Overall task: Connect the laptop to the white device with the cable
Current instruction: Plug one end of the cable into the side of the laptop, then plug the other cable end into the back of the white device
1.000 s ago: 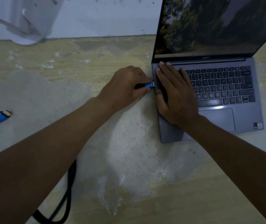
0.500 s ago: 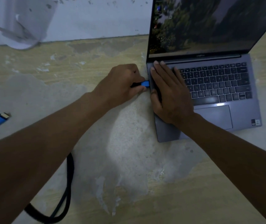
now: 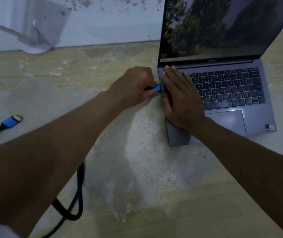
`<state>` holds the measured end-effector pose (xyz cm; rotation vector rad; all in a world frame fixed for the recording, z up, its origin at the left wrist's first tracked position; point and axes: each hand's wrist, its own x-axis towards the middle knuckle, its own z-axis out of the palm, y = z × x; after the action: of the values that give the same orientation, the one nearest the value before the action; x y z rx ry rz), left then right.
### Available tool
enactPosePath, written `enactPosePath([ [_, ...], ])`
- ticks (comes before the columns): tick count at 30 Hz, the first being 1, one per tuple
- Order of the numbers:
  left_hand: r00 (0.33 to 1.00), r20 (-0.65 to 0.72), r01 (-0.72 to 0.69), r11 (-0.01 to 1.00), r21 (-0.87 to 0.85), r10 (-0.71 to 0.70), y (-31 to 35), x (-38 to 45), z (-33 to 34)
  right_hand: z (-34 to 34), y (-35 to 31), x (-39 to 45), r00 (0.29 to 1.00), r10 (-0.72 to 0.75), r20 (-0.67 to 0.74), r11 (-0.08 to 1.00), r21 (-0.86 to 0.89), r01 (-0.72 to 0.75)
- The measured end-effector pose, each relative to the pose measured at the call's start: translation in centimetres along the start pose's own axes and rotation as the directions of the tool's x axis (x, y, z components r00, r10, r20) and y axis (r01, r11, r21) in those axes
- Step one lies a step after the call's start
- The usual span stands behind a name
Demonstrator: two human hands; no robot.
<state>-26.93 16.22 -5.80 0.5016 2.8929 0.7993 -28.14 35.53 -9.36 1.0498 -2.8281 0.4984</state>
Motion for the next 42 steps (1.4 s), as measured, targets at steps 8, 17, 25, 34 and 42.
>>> enactPosePath([
  [8, 0.996, -0.011, 0.088, 0.995, 0.038, -0.088, 1.3, -0.6, -0.2, -1.0, -0.4, 0.0, 0.998, 0.009, 0.062, 1.000, 0.011, -0.010],
  [17, 0.953, -0.154, 0.286, 0.939, 0.190, -0.259, 1.4, -5.8, -5.6, -4.1, -3.7, 1.9, 0.999, -0.033, 0.003, 0.994, 0.101, 0.033],
  [25, 0.874, -0.241, 0.465, 0.871, 0.162, -0.422, -1.1, -14.8, -10.8, -3.9, -14.4, 5.4, 0.986, -0.152, -0.062, 0.952, 0.259, 0.163],
  [34, 0.783, -0.323, 0.596, 0.791, 0.139, -0.532, -5.6, -25.8, -12.8, -0.9, -24.7, 8.4, 0.945, -0.294, 0.144, 0.906, 0.358, 0.227],
  [42, 0.740, -0.297, 0.646, 0.761, 0.066, -0.603, -10.6, -32.0, -12.9, 2.5, -30.5, 11.7, 0.810, -0.341, 0.477, 0.927, 0.314, 0.205],
])
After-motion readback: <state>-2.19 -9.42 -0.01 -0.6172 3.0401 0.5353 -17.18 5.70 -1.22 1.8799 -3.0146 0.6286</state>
